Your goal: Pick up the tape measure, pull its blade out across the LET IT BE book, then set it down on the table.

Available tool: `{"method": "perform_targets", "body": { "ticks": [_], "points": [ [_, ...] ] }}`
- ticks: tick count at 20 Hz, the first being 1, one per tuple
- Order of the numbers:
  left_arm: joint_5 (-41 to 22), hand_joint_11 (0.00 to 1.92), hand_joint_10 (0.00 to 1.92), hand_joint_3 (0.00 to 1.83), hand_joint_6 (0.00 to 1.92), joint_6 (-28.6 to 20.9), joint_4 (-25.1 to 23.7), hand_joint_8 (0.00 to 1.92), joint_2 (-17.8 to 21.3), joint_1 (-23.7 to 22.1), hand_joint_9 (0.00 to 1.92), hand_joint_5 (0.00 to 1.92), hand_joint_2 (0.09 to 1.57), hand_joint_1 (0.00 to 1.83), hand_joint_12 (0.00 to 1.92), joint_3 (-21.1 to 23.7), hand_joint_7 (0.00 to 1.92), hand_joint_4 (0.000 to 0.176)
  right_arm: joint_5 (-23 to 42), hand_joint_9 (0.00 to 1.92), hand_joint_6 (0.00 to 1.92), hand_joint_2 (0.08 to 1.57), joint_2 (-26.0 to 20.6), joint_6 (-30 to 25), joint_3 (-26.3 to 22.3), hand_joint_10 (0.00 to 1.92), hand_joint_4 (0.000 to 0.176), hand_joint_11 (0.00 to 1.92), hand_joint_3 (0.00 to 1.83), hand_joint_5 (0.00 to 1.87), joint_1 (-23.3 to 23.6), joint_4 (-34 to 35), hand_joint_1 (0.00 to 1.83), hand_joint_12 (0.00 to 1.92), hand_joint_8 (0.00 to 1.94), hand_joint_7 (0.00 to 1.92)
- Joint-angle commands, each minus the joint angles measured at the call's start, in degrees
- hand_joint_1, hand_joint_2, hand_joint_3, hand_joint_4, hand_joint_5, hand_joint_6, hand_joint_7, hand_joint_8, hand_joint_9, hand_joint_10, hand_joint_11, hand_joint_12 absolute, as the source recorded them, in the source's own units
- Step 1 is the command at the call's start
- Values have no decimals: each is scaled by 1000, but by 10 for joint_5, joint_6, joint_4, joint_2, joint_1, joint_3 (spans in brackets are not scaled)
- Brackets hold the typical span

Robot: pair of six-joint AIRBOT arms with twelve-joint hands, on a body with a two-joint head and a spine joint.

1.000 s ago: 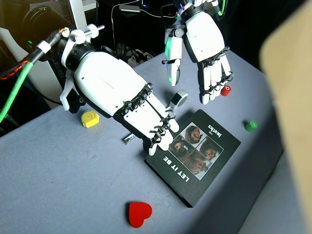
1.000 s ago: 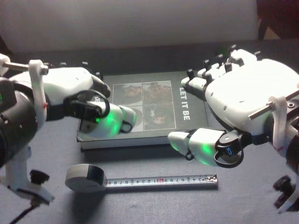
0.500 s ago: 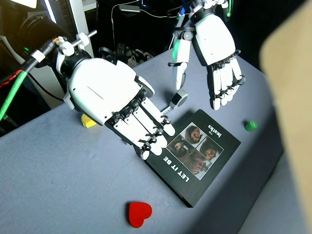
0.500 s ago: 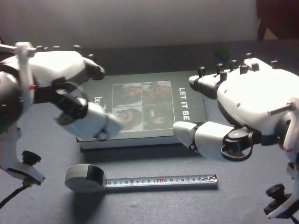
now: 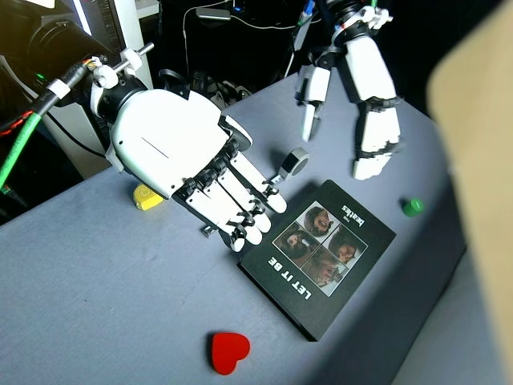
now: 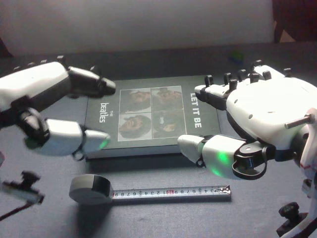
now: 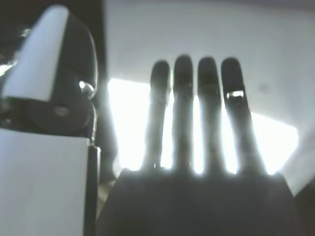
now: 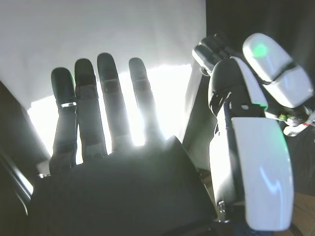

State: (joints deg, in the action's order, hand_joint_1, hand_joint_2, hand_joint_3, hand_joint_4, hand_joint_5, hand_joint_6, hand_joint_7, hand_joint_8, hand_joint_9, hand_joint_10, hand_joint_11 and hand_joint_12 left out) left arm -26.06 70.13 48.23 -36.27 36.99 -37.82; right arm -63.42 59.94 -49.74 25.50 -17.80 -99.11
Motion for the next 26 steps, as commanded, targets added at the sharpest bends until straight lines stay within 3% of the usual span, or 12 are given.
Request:
{"method": "perform_targets", "body": {
  "ticks": [1,4,8,11,12,26],
  "points": [
    [-52,254,13,3,5,-39,-39,6,7,6,566,584,1066,1021,680,2,655,0,-21,344,11,1169,-3,-4,-3,14,59,0,1,304,3,-54,90,1122,5,374],
    [-84,326,6,3,8,-140,-143,0,13,68,615,610,1109,1022,675,3,669,0,-20,369,14,1178,-3,0,-3,15,43,0,2,342,-2,-55,91,1122,9,411],
    [-123,342,1,3,4,-169,-176,2,1,117,608,606,1117,1032,672,-3,657,0,-17,369,5,1202,-3,0,-3,9,23,0,7,343,-3,-55,97,1089,7,429],
    [-163,316,2,4,1,-208,-189,2,-12,165,613,602,1120,1030,657,-7,659,0,-15,376,2,1201,-3,-1,-4,7,21,0,2,341,-3,-55,99,1112,4,436],
    [-183,314,1,3,0,-242,-216,4,-26,194,612,599,1121,1017,655,-17,666,0,-15,375,5,1208,-3,-1,-4,5,20,0,4,353,-4,-55,98,1062,2,436],
    [-196,330,8,0,8,-241,-227,11,-73,235,596,580,1113,1019,662,-47,669,0,-13,390,3,1180,-4,-1,-4,6,14,12,0,384,-4,-55,168,1148,0,425]
  ]
}}
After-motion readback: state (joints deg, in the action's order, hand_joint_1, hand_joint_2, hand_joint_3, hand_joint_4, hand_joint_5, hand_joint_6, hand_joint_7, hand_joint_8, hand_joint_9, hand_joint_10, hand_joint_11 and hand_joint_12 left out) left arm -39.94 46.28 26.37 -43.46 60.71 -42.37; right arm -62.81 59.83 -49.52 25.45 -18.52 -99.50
